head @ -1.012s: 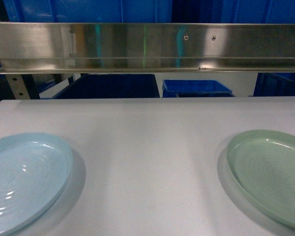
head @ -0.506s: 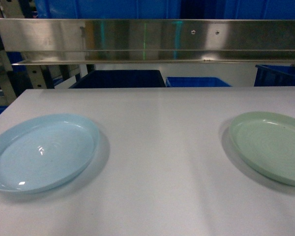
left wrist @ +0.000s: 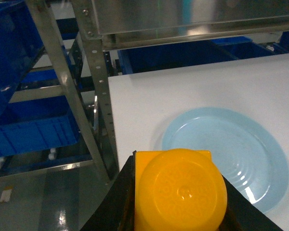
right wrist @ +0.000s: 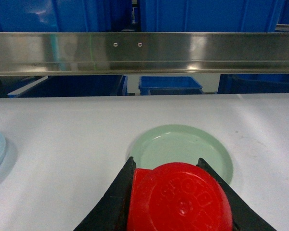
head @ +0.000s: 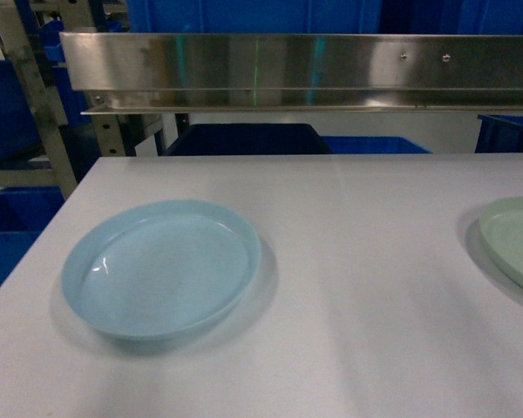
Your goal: Sort and place red and yellow blocks in left bins
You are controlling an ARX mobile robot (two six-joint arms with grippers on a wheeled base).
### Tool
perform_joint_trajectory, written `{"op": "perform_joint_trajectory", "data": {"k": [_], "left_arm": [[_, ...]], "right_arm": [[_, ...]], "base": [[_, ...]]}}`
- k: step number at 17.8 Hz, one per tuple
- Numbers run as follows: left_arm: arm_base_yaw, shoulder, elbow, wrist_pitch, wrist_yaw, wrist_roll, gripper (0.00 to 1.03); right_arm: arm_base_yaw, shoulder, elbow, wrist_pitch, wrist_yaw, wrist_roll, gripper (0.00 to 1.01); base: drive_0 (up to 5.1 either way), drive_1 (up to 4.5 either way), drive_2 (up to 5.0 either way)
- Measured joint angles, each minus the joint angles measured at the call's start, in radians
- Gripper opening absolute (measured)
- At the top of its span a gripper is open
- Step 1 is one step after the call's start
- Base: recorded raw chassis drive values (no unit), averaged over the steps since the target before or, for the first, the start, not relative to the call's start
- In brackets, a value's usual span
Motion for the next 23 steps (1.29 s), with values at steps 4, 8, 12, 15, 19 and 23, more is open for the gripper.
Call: {"op": "perform_joint_trajectory", "data": {"k": [4, 8, 12, 15, 19, 23], "left_arm": [[0.0, 0.0, 0.0, 0.001, 0.0, 0.0, 0.26], [0.0, 0.0, 0.0, 0.001, 0.0, 0.0, 0.26], [0.0, 0.0, 0.0, -0.001, 0.0, 0.0, 0.26], [0.0, 0.0, 0.0, 0.001, 0.0, 0.0, 0.26], [0.0, 0.0, 0.0, 0.003, 0.0, 0.0, 0.26], [0.0, 0.0, 0.0, 0.0, 0.0, 0.0, 0.26]], "right_arm": [[0.0, -0.001, 0.0, 0.001, 0.0, 0.0, 0.29], [0.0, 0.0, 0.0, 0.0, 0.0, 0.0, 0.29], [0.0, 0.0, 0.0, -0.001, 0.0, 0.0, 0.29], [0.0, 0.0, -0.001, 0.001, 0.0, 0.0, 0.29], [0.001, 0.0, -0.001, 0.0, -0.001, 0.0, 0.29], [0.001, 0.0, -0.001, 0.001, -0.001, 0.0, 0.29]], "base": [[-4.9, 2.49, 2.5], [-4.9, 2.44, 2.4], [-4.9, 2.44, 2.4], [-4.9, 2.44, 2.4], [-5.1, 2.34, 2.3], [-5.1, 2.34, 2.3]]}}
